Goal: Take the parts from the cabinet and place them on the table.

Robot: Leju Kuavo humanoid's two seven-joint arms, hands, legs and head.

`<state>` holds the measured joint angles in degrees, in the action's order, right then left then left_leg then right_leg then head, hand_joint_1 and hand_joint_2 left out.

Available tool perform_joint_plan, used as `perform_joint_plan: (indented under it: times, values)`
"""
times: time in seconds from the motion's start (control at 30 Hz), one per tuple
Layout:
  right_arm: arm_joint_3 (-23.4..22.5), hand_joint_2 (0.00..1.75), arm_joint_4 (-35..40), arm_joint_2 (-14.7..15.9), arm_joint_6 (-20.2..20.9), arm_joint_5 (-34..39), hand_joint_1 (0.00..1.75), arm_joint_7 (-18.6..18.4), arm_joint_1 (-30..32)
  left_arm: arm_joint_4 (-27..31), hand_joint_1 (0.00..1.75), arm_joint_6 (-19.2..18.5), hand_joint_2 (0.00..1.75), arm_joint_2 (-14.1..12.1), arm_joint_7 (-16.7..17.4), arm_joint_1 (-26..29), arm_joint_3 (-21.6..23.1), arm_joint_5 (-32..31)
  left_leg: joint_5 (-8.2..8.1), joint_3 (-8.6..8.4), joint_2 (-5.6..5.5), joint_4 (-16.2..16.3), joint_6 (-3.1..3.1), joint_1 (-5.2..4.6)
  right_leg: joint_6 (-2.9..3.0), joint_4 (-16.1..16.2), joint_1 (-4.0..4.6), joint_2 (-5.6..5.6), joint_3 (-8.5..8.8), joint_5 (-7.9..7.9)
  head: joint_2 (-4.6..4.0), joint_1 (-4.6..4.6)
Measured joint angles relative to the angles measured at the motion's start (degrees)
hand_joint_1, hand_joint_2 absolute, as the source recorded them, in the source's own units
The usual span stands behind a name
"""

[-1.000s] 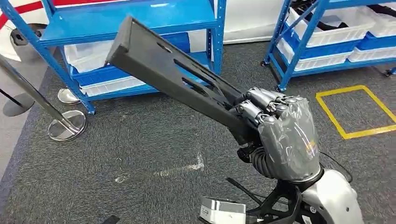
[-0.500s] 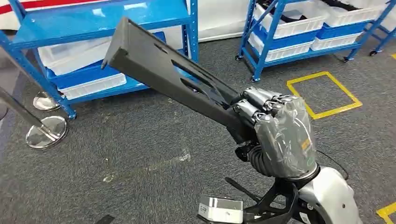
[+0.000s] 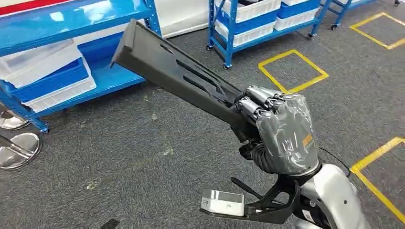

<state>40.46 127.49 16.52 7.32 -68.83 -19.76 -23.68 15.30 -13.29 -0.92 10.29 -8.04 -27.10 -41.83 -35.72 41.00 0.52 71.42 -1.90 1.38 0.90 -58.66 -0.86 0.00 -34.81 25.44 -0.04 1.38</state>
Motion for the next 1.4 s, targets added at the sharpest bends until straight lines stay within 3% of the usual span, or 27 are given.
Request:
perform_joint_plan:
  times: [0.03,0.1,0.17,0.2,0.23,0.27,0.37,0.4,0.5,0.53,0.6,0.67,0.73,0.77,0.87,0.9,0.93,1.0,1.03,1.07,1.13,1.2,1.23,1.27,1.3,1.37,1.4]
  values:
    - [0.0,1.75,-0.13,0.0,0.0,0.04,1.71,0.0,0.0,0.0,0.0,0.02,0.0,-0.04,0.0,-0.02,0.02,0.04,-1.13,0.37,-0.06,3.36,0.26,-0.21,0.14,-0.08,0.3,0.7,-0.96,-0.71,0.0,-0.02]
    - [0.0,1.75,-0.46,0.0,-0.04,0.11,1.71,0.04,0.03,0.0,0.0,0.02,0.0,-0.04,0.0,-0.04,0.02,0.2,1.45,-1.69,-0.18,3.96,1.13,-0.75,0.15,-0.28,0.57,2.2,-2.96,-2.2,0.0,-0.02]
    - [0.0,1.75,-0.68,0.0,-0.07,0.17,1.71,0.04,0.04,0.0,0.0,0.02,0.0,-0.04,0.0,-0.1,0.02,0.39,5.45,-7.61,-1.02,-3.1,2.22,-1.29,0.1,-0.35,0.71,3.63,-4.58,-3.59,0.0,-0.04]
    - [0.0,1.75,-0.7,0.0,-0.09,0.17,1.71,0.04,0.04,0.02,0.0,0.02,0.0,-0.11,0.0,-0.28,0.02,0.42,5.08,-11.71,-3.62,-8.65,3.02,-1.56,0.01,-0.37,0.54,4.15,-5.11,-4.35,0.0,0.0]
    - [0.0,1.75,-0.7,0.0,-0.11,0.17,1.71,0.04,-0.01,0.02,0.0,0.02,0.0,-0.33,0.0,-0.4,0.02,0.46,3.01,-14.8,-4.85,-13.67,3.69,-1.75,-0.36,-0.29,0.85,4.74,-5.55,-5.02,0.0,-0.04]
    - [0.0,1.75,-0.72,-0.07,-0.19,0.2,1.71,0.09,0.08,0.02,0.0,0.09,0.0,-0.41,0.0,-0.41,0.02,0.52,2.97,-15.11,-4.73,-14.6,3.37,-1.79,-0.57,0.04,0.58,5.02,-5.54,-5.78,0.02,0.11]
    - [0.0,1.75,-0.92,-0.07,-0.37,0.22,1.71,0.13,0.08,0.0,0.0,0.09,0.0,-0.39,0.0,-0.57,0.02,0.59,4.98,-14.13,-3.17,-15.44,4.05,-2.16,-1.9,1.81,0.59,6.98,-5.73,-8.32,0.0,-0.09]
    - [-0.02,1.75,-1.05,-0.07,-0.39,0.22,1.71,0.15,0.25,0.0,0.0,0.07,0.0,-0.35,0.02,-0.61,0.04,0.7,6.05,-13.99,-1.85,-16.13,4.26,-1.6,-1.75,0.82,0.59,5.0,-6.25,-6.56,0.0,-0.07]
    - [-0.02,1.75,-1.27,-0.07,-0.48,0.31,1.71,0.26,0.01,0.0,0.0,0.04,0.0,-0.35,0.0,-0.36,0.04,1.16,8.23,-11.47,0.04,-16.09,4.99,-1.74,-2.22,-10.26,0.47,1.16,-9.17,4.87,0.0,0.5]
    - [-0.02,1.75,-1.4,-0.09,-0.48,0.31,1.71,0.26,0.04,0.0,0.0,0.04,0.0,-0.35,0.0,-0.24,0.04,1.18,8.98,-10.31,0.97,-15.99,4.91,-1.76,-2.47,-14.73,0.18,0.7,-9.79,6.46,0.0,0.44]
    - [-0.02,1.75,-1.55,-0.09,-0.48,0.31,1.71,0.33,0.06,0.0,0.0,0.02,0.0,-0.35,0.0,-0.21,0.04,1.2,10.32,-7.91,2.64,-15.55,4.49,-1.68,-3.06,-18.14,-0.49,0.37,-8.88,3.33,0.0,0.48]
    - [-0.02,1.75,-1.64,-0.09,-0.48,0.33,1.71,0.35,0.06,0.0,0.0,0.02,0.0,-0.35,-0.02,-0.28,0.04,1.2,11.38,-5.47,3.94,-14.63,3.8,-1.43,-3.79,-13.37,-1.25,-0.58,-3.72,-0.32,0.0,0.48]
    - [-0.02,1.75,-1.64,-0.09,-0.48,0.33,1.71,0.37,-0.18,0.02,0.0,0.02,0.0,-0.68,0.0,-0.08,0.02,1.2,11.65,-4.05,4.69,-13.03,3.0,-1.62,-4.6,-2.58,-1.43,-4.97,5.89,3.78,0.0,0.7]
    - [-0.02,1.75,-1.62,-0.18,-0.5,0.33,1.71,0.39,-0.13,0.02,0.0,0.02,0.0,-0.74,-0.09,-0.19,0.02,1.2,11.94,-3.76,5.33,-12.34,2.57,-1.53,-3.53,0.38,-0.61,-4.44,6.63,5.62,0.02,-0.09]
    - [-0.02,1.75,-1.7,-0.26,-0.48,0.33,1.71,0.39,-0.04,0.02,0.0,0.02,0.0,-0.74,-0.09,-0.12,0.04,1.2,13.4,-3.48,7.05,-12.46,1.45,-0.67,-1.62,0.08,-0.12,-3.09,4.72,4.19,0.0,0.11]
    - [-0.02,1.75,-1.73,-0.28,-0.5,0.33,1.71,0.39,-0.04,0.0,0.0,0.02,0.0,-0.68,-0.07,-0.02,0.02,1.2,11.98,-3.21,4.73,-11.91,0.72,-0.28,-0.82,0.14,-0.2,-2.74,4.02,3.47,0.0,0.2]
    - [-0.02,1.75,-1.75,-0.31,-0.5,0.33,1.71,0.42,-0.19,0.0,0.0,0.0,0.0,-0.55,-0.07,0.14,0.04,1.2,8.43,-2.09,2.08,-10.04,0.57,-0.3,-0.46,0.13,-0.18,-2.11,3.57,2.68,0.0,0.02]
    - [-0.02,1.75,-1.84,-0.48,-0.5,0.33,1.71,0.42,-0.22,-0.04,0.0,-0.11,0.0,-0.46,-0.07,0.34,0.04,1.24,0.85,-0.29,0.12,-2.17,0.92,-0.49,0.3,0.09,0.3,-0.72,1.53,0.99,0.0,-0.15]
    - [-0.02,1.75,-1.88,-0.48,-0.5,0.33,1.71,0.42,-0.21,-0.04,0.0,-0.09,0.0,-0.5,-0.07,0.35,0.04,1.23,-0.6,0.08,0.0,0.58,1.16,-0.54,0.45,0.08,0.53,-0.12,0.76,0.43,0.0,-0.17]
    - [-0.02,1.75,-2.01,-0.48,-0.5,0.39,1.71,0.42,-0.19,-0.04,0.0,-0.07,0.0,-0.52,-0.07,0.33,0.04,1.25,-0.92,-0.02,-0.06,3.37,1.59,-0.76,0.66,0.0,0.86,0.8,-0.42,-0.46,0.0,-0.15]
    - [-0.02,1.75,-2.19,-0.48,-0.52,0.44,1.71,0.42,-0.19,-0.04,0.0,-0.07,0.0,-0.52,-0.07,0.26,0.04,1.4,2.73,-2.84,-0.19,2.04,2.73,-1.44,0.71,-0.19,1.19,2.33,-2.47,-1.89,0.0,-0.15]
    - [-0.02,1.75,-2.25,-0.48,-0.57,0.44,1.71,0.44,-0.19,-0.04,0.0,-0.09,0.0,-0.52,-0.07,0.09,0.04,1.73,5.85,-9.26,-1.66,-6.02,4.13,-2.34,0.65,-0.33,1.26,3.79,-4.07,-3.26,0.0,-0.18]
    - [-0.02,1.75,-2.25,-0.52,-0.59,0.44,1.71,0.44,-0.2,-0.04,0.0,-0.09,0.0,-0.79,-0.07,-0.11,0.04,1.79,4.4,-12.7,-3.7,-10.94,4.85,-2.79,0.53,-0.29,1.25,4.17,-4.51,-3.86,0.02,-0.11]
    - [-0.02,1.75,-2.27,-0.52,-0.61,0.44,1.71,0.44,-0.24,-0.04,0.0,-0.13,0.0,-0.85,-0.07,-0.22,0.04,1.9,3.69,-14.55,-3.8,-14.55,5.04,-2.73,0.34,-0.24,1.43,4.63,-4.78,-4.43,0.0,-0.15]
    - [-0.02,1.75,-2.27,-0.61,-0.68,0.44,1.71,0.5,-0.22,-0.04,0.0,-0.13,0.0,-1.07,-0.11,-0.27,0.04,2.16,3.77,-14.58,-3.66,-14.77,4.64,-2.84,0.08,0.26,1.13,5.0,-4.84,-5.4,0.02,-0.1]
    - [-0.02,1.75,-2.27,-0.61,-0.72,0.44,1.71,0.57,-0.21,-0.04,0.0,-0.24,0.0,-1.07,-0.31,-0.38,0.04,2.25,4.93,-14.08,-2.82,-15.45,5.03,-3.05,-0.6,1.05,0.9,6.11,-4.89,-6.84,0.0,-0.28]
    - [-0.02,1.75,-2.32,-0.61,-0.72,0.44,1.71,0.57,-0.18,-0.04,0.0,-0.26,0.0,-1.03,-0.39,-0.35,0.04,2.27,6.1,-14.05,-1.95,-16.69,5.17,-2.29,-0.79,0.99,1.24,5.88,-5.13,-6.68,0.0,-0.15]
